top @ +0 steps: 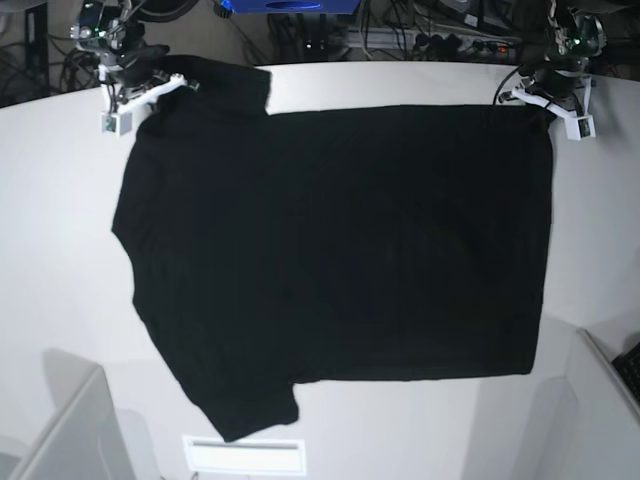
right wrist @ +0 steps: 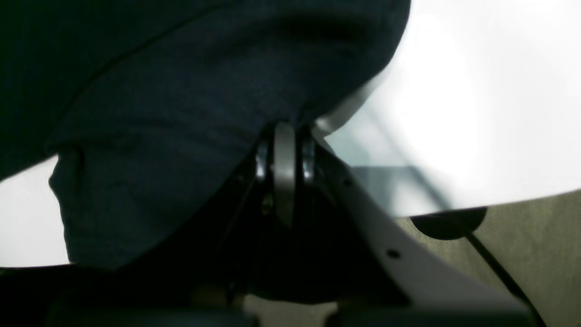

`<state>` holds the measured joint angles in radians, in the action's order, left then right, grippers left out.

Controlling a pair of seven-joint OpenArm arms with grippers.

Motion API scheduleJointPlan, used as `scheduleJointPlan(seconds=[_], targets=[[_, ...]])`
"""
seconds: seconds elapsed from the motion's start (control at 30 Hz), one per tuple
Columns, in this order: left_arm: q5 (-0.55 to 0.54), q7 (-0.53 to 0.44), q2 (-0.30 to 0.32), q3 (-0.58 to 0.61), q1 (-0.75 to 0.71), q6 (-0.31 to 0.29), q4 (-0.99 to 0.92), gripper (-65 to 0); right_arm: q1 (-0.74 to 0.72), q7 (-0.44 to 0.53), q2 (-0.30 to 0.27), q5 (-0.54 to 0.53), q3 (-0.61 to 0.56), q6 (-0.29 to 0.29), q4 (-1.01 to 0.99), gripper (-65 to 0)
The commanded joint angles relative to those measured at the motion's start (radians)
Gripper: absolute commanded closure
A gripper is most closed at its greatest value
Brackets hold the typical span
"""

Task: Fold the T-shirt properly
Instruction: 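Grasp the shirt's shoulder edges with both grippers and lift, then carry the shoulder edge with both grippers toward the hem, folding the shirt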

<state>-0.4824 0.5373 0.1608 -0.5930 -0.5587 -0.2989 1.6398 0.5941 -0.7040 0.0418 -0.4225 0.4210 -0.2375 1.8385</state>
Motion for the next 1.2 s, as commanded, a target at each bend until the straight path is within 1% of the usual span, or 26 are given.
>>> scheduleJointPlan(seconds=[0.0,0.07,0.13,0.27,0.37,0.43,0.57,0.83,0.9,0.97,1.0,1.1,1.17], targets=[[0.006,0.002,0.012,-0.008,-0.014,0.000,0.020,0.0,0.014,0.004,-0.003,0.000,0.019,0.003,0.016,0.0],[0.006,0.002,0.012,-0.008,-0.031,0.000,0.029,0.0,0.017,0.001,-0.001,0.000,0.037,0.003,0.023,0.0],[0.004,0.002,0.012,-0.008,-0.056,0.000,0.055,0.0,0.033,-0.024,-0.001,-0.019,0.055,0.003,0.042,0.0],[0.003,0.002,0.010,-0.005,-0.085,0.000,0.109,0.0,0.059,-0.075,-0.004,-0.157,0.103,0.003,0.079,0.0],[0.001,0.004,0.010,-0.003,-0.085,0.004,0.122,0.0,0.063,-0.104,-0.007,-0.221,0.105,0.003,0.117,0.0],[0.001,0.004,0.009,-0.002,-0.085,0.004,0.149,0.0,0.060,-0.128,-0.006,-0.227,0.101,0.003,0.148,0.0],[0.003,0.005,-0.028,-0.008,-0.087,0.005,0.228,0.0,0.039,-0.138,-0.001,-0.229,0.098,0.003,0.171,0.0],[0.006,0.007,-0.031,-0.006,-0.048,0.005,0.250,0.0,-0.021,-0.144,-0.012,-0.229,0.098,0.003,0.172,0.0],[0.007,0.008,-0.031,-0.006,-0.044,0.007,0.248,0.0,-0.052,-0.182,-0.030,-0.229,0.098,0.003,0.172,0.0],[0.009,0.011,-0.031,-0.008,-0.021,0.007,0.250,0.0,-0.089,-0.222,-0.033,-0.229,0.100,0.003,0.171,0.0],[0.009,0.033,-0.031,-0.009,-0.010,0.007,0.250,0.0,-0.104,-0.236,-0.036,-0.229,0.100,0.005,0.171,0.0],[0.009,0.148,-0.031,-0.012,0.048,0.007,0.253,0.0,-0.155,-0.277,-0.036,-0.229,0.101,0.010,0.171,0.0],[0.009,0.188,-0.031,-0.012,0.082,0.007,0.251,0.0,-0.190,-0.314,-0.036,-0.229,0.100,0.010,0.171,0.0]])
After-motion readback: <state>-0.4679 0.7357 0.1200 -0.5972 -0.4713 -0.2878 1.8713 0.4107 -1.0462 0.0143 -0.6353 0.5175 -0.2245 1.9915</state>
